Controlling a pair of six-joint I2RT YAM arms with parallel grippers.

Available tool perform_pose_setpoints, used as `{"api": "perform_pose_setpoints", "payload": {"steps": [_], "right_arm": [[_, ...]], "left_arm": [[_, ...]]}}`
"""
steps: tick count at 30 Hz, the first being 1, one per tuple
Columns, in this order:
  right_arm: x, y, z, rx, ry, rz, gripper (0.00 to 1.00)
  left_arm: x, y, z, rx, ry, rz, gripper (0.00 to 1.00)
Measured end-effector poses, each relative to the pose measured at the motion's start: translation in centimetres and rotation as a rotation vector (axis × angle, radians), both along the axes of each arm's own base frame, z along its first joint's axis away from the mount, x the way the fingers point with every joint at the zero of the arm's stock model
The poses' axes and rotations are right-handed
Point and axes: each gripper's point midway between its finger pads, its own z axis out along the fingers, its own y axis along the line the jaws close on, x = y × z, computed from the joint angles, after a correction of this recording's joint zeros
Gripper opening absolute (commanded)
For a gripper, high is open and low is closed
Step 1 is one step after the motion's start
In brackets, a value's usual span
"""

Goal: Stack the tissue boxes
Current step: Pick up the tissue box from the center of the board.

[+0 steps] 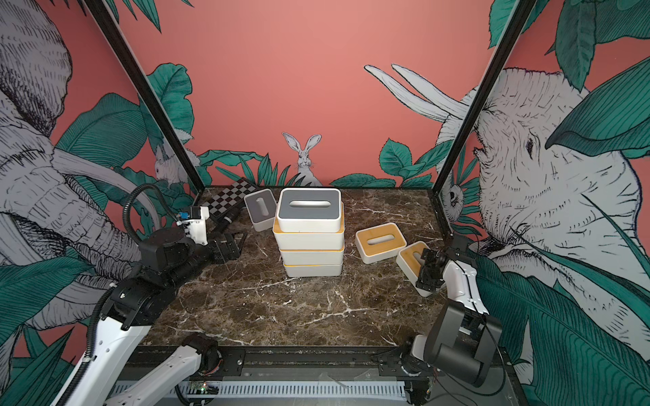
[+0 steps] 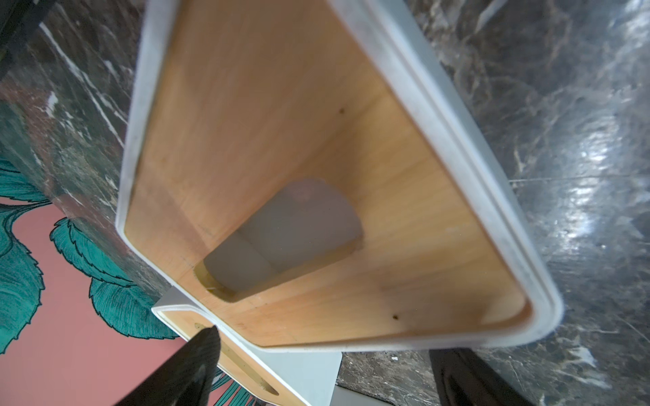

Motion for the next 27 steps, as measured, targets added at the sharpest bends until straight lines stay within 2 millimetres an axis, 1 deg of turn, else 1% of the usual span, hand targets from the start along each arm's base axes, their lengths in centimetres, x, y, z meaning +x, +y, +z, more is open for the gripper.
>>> {"api": "perform_pose_setpoints", "payload": {"steps": [10,19,23,27], "right_arm": [[-0.1,-0.2,-0.2,0.000,-0.004,-0.027,0.92],[0.5,-0.8,-1.9,0.012,0.029,-0.060,0.90],[0.3,-0.9,-2.6,0.012,0.040,-0.061,0.89],[-0.1,-0.8,-3.2,0.009,0.047,-0.061,0.88]], "left_arm": [[0.0,0.0,0.0,-0.002,-0.001,0.001,0.99],[0.0,0.0,0.0,-0.002,-0.001,0.002,0.99],[-0.1,0.1,-0.1,-0.002,-0.001,0.002,0.99],[-0.1,0.1,-0.8,-0.001,0.014,0.004,0.99]]}}
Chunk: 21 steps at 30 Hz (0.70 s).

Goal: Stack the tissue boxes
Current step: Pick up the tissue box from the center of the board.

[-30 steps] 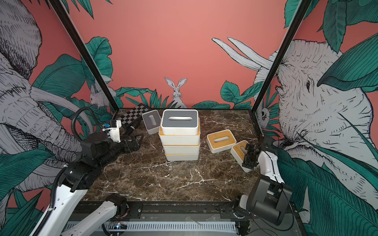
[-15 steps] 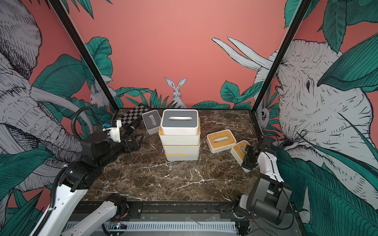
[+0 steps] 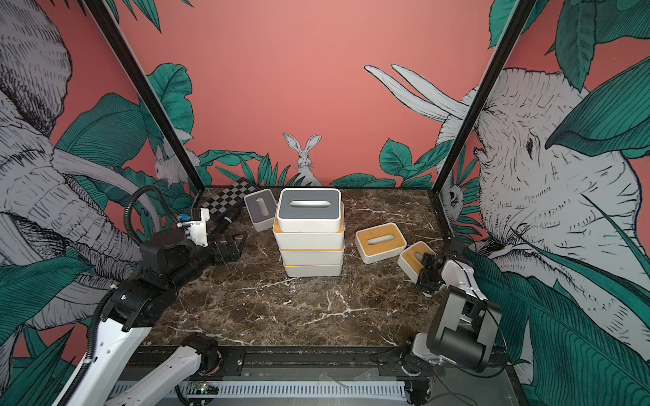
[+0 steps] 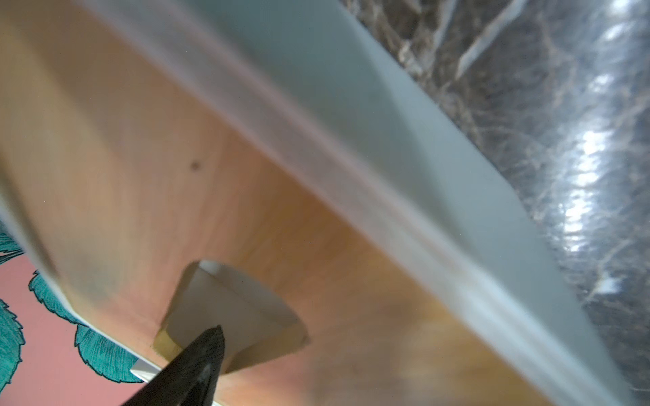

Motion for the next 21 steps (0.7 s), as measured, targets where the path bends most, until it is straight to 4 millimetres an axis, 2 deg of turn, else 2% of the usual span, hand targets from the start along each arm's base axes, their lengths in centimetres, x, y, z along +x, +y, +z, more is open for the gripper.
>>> {"api": "perform_pose_setpoints", "payload": {"steps": [2,7,14,21], "right_arm": [[0.0,-0.1,-0.3,-0.003,-0.004,-0.003,0.86],[0.2,-0.2,-0.7,0.002,-0.011,0.000,0.71],[0.1,-0.1,-0.6,-0.005,-0.018,0.019,0.68],[-1.0,0.1,0.1,-0.029,-0.028,0.045,0.54]], "left_arm": [[0.0,0.0,-0.2,-0.002,0.006,0.002,0.99],[0.0,0.0,-0.4,-0.007,0.013,0.005,0.99],[0.1,-0.1,-1.0,-0.019,0.029,0.009,0.99],[0.0,-1.0,-2.9,-0.071,0.065,-0.016,0.97]]}}
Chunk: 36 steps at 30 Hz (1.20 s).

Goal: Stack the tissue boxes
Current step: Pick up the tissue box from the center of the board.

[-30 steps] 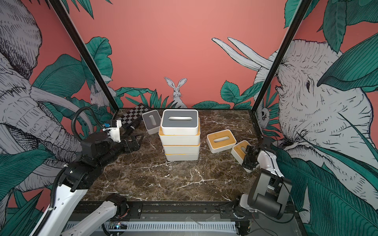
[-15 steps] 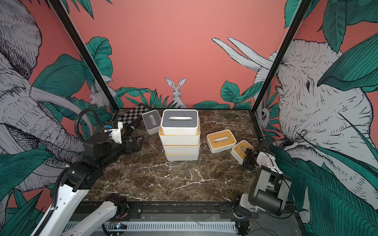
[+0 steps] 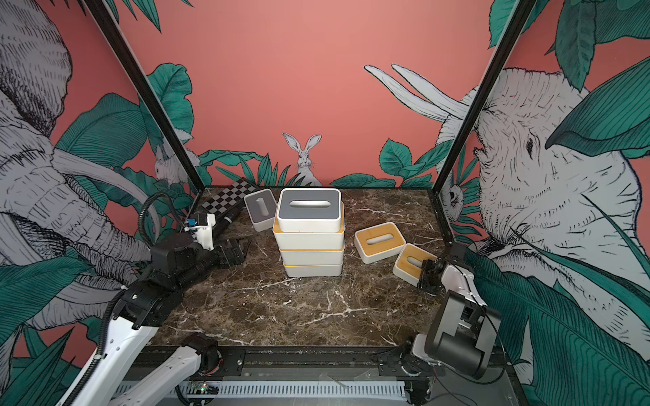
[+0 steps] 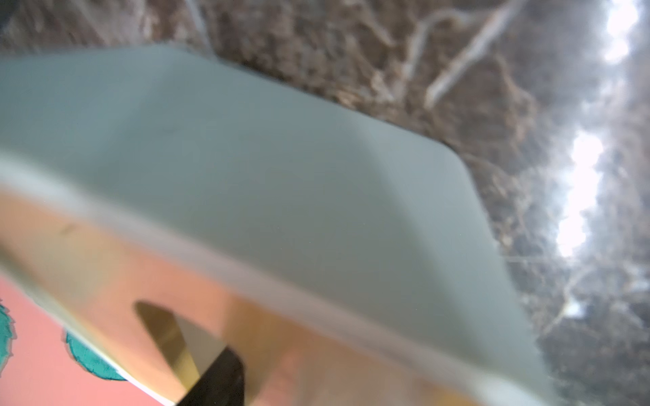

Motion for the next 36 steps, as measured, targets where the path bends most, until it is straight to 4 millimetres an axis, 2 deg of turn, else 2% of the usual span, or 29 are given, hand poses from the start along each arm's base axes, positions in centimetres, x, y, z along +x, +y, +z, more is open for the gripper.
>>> {"api": "perform_pose_setpoints", "payload": {"steps": [13,20,28,36], "right_arm": [[-0.7,0.9,0.7,-0.005,-0.030,0.063,0.48],[-0.9,1.6,0.8,0.016,-0.046,0.086,0.44],[-1.1,2.6,1.2,0.047,-0.078,0.108,0.40],[-1.8,3.7,2.2,0.074,-0.112,0.135,0.37]], "left_arm": [[-0.8,-1.4,-1.6,-0.150,0.011,-0.042,0.94],[-1.5,-1.9,-4.4,-0.258,0.057,-0.044,0.96],[-2.5,-2.2,-4.6,-0.348,0.000,-0.046,0.96],[-2.6,-3.4,-7.3,-0.354,0.027,-0.059,0.97]]}}
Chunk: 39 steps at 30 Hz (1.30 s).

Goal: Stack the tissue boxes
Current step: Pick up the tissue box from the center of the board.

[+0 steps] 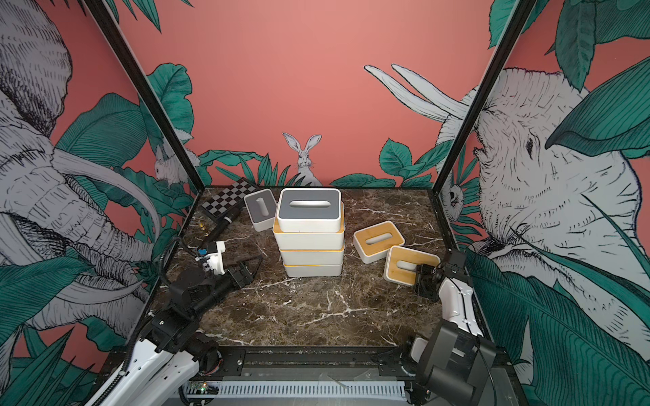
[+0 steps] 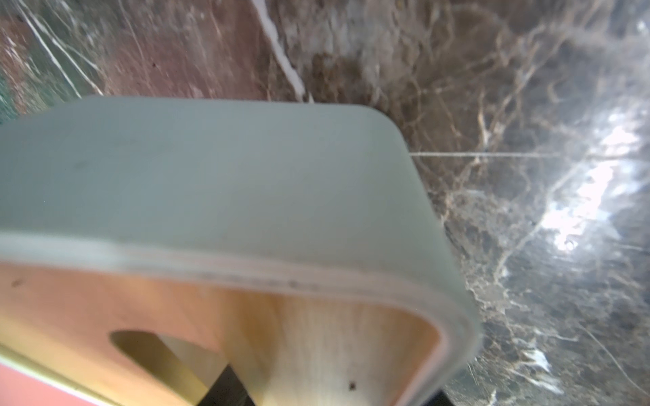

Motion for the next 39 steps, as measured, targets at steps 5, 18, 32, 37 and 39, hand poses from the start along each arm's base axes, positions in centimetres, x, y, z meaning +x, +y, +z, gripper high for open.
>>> {"api": "perform_pose_setpoints", "payload": {"steps": [5,18,32,37,39], "right_arm": [[-0.4,0.9,0.9,0.019,-0.028,0.034,0.36],[-2.2,5.8,3.0,0.083,-0.068,0.226,0.35],[-2.8,8.9,5.3,0.100,-0.161,0.330,0.33],[-3.3,9.7,6.0,0.106,-0.208,0.359,0.33],[-3.6,10.0,6.1,0.108,-0.218,0.368,0.32]], "left_arm": [[-0.9,-1.7,-1.0,-0.001,-0.011,-0.053,0.97],[-7.2,-12.9,-5.8,0.184,-0.108,-0.270,0.99],[-9.6,-23.8,-4.8,0.111,-0.256,-0.312,1.00],[-10.2,-26.3,-4.6,0.035,-0.270,-0.349,0.99],[-10.3,-27.1,-5.5,0.032,-0.269,-0.360,1.00]]}}
